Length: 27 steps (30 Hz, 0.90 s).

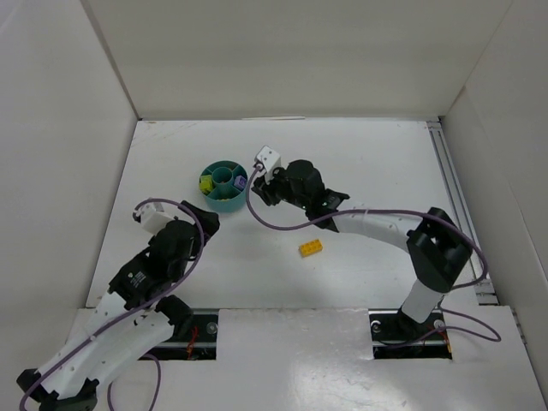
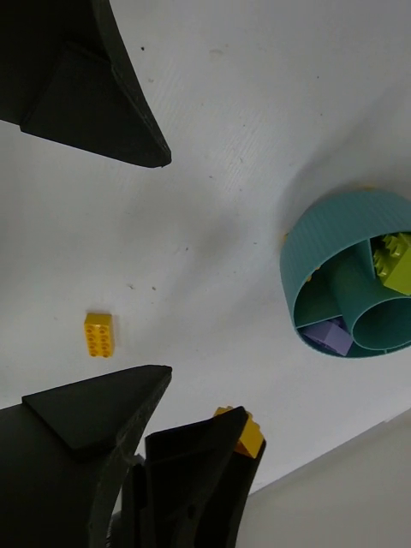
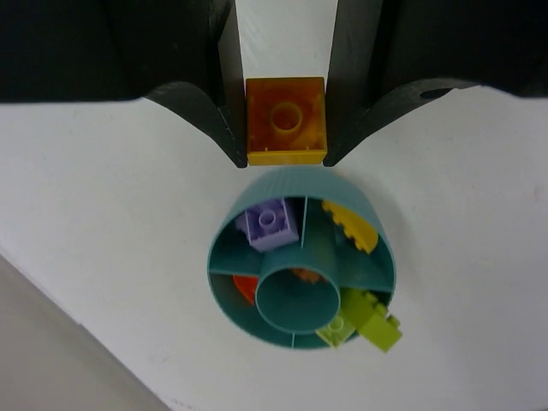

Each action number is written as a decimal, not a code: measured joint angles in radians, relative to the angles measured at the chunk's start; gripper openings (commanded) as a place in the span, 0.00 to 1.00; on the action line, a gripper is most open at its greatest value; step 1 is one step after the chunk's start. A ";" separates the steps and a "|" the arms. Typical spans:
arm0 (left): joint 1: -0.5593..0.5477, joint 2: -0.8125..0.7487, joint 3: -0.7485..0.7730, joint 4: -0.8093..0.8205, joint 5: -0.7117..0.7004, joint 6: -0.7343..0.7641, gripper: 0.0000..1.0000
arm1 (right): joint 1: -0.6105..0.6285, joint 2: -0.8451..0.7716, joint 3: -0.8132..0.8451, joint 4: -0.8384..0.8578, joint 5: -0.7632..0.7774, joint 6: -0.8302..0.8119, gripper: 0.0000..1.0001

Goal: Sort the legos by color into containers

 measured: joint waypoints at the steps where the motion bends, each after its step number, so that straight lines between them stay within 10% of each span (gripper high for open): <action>1: 0.000 -0.012 0.000 -0.014 -0.008 -0.016 1.00 | 0.005 0.027 0.026 0.025 -0.003 0.001 0.23; 27: 0.000 -0.096 0.055 -0.200 -0.072 -0.125 1.00 | 0.093 0.395 0.290 0.213 0.113 0.092 0.29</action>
